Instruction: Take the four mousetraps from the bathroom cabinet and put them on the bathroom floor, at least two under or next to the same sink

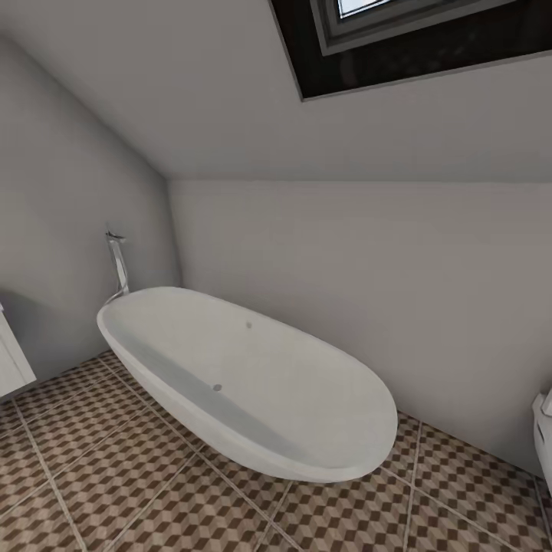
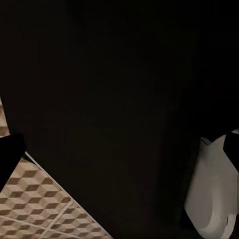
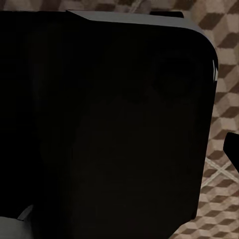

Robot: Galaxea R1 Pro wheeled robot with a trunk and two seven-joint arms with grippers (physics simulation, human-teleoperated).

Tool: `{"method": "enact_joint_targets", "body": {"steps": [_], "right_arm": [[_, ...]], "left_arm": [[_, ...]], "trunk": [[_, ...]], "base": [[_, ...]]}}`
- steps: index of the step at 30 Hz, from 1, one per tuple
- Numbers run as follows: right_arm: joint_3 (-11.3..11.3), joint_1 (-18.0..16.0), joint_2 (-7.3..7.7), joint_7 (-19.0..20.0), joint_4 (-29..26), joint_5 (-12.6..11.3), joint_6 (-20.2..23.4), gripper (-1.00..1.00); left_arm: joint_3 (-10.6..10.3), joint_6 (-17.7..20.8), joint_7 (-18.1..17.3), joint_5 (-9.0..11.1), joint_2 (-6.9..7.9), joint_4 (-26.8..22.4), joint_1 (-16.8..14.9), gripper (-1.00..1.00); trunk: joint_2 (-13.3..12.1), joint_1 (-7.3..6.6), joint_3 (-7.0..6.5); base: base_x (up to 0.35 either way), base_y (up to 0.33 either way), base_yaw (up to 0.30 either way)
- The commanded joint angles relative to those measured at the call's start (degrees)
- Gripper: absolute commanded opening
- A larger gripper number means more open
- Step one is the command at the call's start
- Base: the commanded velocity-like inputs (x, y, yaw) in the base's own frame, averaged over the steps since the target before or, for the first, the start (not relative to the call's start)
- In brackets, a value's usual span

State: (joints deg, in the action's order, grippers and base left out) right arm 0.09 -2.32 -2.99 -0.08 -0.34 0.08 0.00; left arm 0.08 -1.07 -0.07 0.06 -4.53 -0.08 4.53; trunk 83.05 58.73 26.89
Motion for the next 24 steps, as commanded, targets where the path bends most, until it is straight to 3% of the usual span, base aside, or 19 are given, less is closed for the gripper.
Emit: {"method": "enact_joint_targets", "body": {"steps": [1, 24], "right_arm": [[0.0, 0.0, 0.00, 0.0, 0.0, 0.0, 0.0, 1.00], [-0.1, 0.0, -0.02, 0.0, 0.0, 0.0, 0.0, 1.00]], "left_arm": [[0.0, -0.1, 0.0, 0.0, -0.03, 0.0, 0.0, 1.00], [0.0, -0.2, 0.0, 0.0, -0.25, 0.0, 0.0, 1.00]], "trunk": [[0.0, 0.00, 0.04], [0.0, 0.00, 0.04]], "base": [[0.000, 0.000, 0.000], [0.000, 0.000, 0.000]]}}
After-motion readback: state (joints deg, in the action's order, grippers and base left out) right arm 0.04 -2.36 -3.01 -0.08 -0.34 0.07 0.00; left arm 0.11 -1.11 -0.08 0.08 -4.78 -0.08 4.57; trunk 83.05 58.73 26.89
